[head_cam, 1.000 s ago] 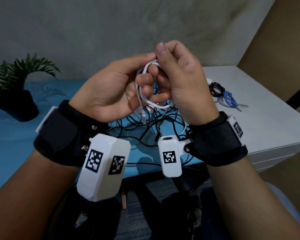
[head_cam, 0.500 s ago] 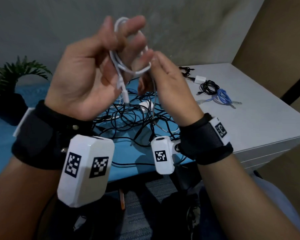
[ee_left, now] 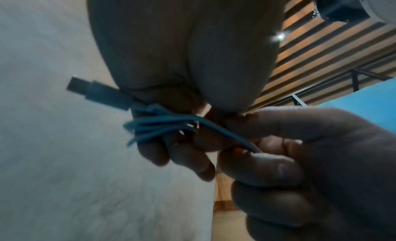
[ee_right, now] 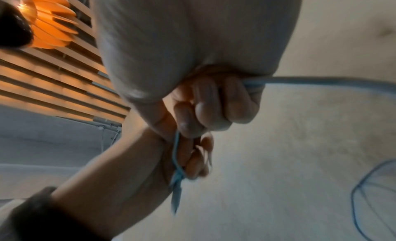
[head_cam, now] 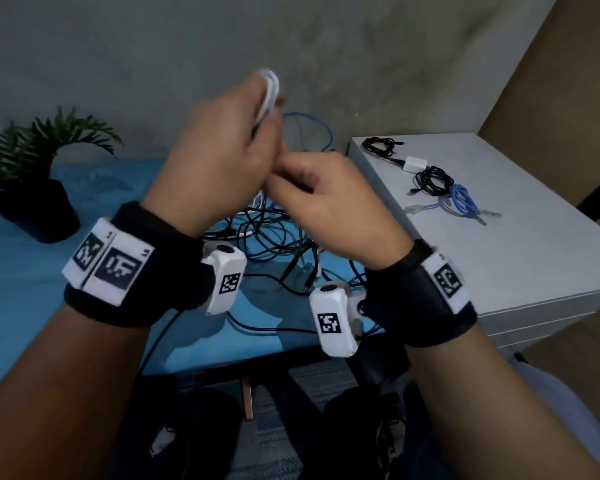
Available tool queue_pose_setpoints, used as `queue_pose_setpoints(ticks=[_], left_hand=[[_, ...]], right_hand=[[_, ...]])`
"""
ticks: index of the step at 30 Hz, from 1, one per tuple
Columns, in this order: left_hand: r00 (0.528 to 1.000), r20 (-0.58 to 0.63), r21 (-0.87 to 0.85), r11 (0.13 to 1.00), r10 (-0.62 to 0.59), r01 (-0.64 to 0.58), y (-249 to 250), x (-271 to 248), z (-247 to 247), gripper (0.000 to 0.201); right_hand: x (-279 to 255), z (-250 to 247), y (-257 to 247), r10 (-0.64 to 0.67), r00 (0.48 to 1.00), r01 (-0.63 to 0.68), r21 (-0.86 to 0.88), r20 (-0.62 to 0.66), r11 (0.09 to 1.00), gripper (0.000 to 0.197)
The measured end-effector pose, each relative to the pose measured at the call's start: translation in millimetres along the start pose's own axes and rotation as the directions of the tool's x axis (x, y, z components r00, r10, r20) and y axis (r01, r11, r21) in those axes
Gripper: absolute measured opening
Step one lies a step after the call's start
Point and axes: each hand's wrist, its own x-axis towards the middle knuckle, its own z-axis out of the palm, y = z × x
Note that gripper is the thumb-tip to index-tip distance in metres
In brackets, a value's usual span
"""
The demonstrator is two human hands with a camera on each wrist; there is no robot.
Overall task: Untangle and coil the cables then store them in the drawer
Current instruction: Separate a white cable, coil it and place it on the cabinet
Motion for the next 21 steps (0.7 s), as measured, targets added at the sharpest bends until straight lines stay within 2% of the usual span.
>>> queue_pose_setpoints(ticks=[1, 2, 4, 5, 7, 10, 13, 18, 21], left_hand=[[0.996, 0.078, 0.012, 0.999, -0.032, 0.031, 1.1, -0.5, -0.1, 0.028], [0.985, 0.156, -0.067, 0.994, -0.080, 0.091, 2.8, -1.2, -0.8, 0.025], [0.947, 0.285, -0.303, 0.924, -0.145, 0.232, 9.7, -2.5, -4.3, 0.023], [0.930, 0.342, -0.381, 0.884, -0.138, 0.271, 13.1, -3.5, -6.4, 0.027], [0.896, 0.442, -0.429, 0.867, -0.041, 0.252, 16.0, -6.0, -8.2, 0.039], [0.833, 0.550, -0.482, 0.836, 0.058, 0.261, 15.9, -8.3, -7.6, 0.036], [0.818, 0.567, -0.556, 0.777, 0.096, 0.294, 14.9, -8.6, -8.8, 0.029], [0.867, 0.482, -0.704, 0.645, 0.128, 0.296, 17.4, -8.3, -14.3, 0.023], [0.866, 0.480, -0.764, 0.553, 0.140, 0.333, 21.4, -10.8, -10.8, 0.023]], right_hand=[[0.6, -5.7, 0.6, -0.012, 0.999, 0.013, 0.018, -0.050, 1.000, 0.026], [1.0, -11.4, 1.6, -0.022, 0.995, 0.026, 0.044, -0.097, 0.999, 0.026], [-0.4, -22.5, 2.2, -0.036, 0.984, 0.058, 0.125, -0.176, 0.990, 0.023], [-1.3, -26.8, 2.3, -0.039, 0.978, 0.077, 0.180, -0.206, 0.981, 0.023], [-4.0, -32.8, -1.0, -0.049, 0.967, 0.121, 0.281, -0.252, 0.952, 0.022], [-4.7, -34.2, -6.0, -0.042, 0.941, 0.139, 0.270, -0.336, 0.953, 0.023], [-2.0, -34.3, -5.7, 0.024, 0.931, 0.080, 0.268, -0.365, 0.960, 0.030], [-3.5, -40.8, -6.1, 0.133, 0.951, -0.031, 0.343, -0.279, 0.939, 0.031], [-13.3, -44.1, -10.3, 0.125, 0.960, -0.025, 0.368, -0.250, 0.930, 0.035]])
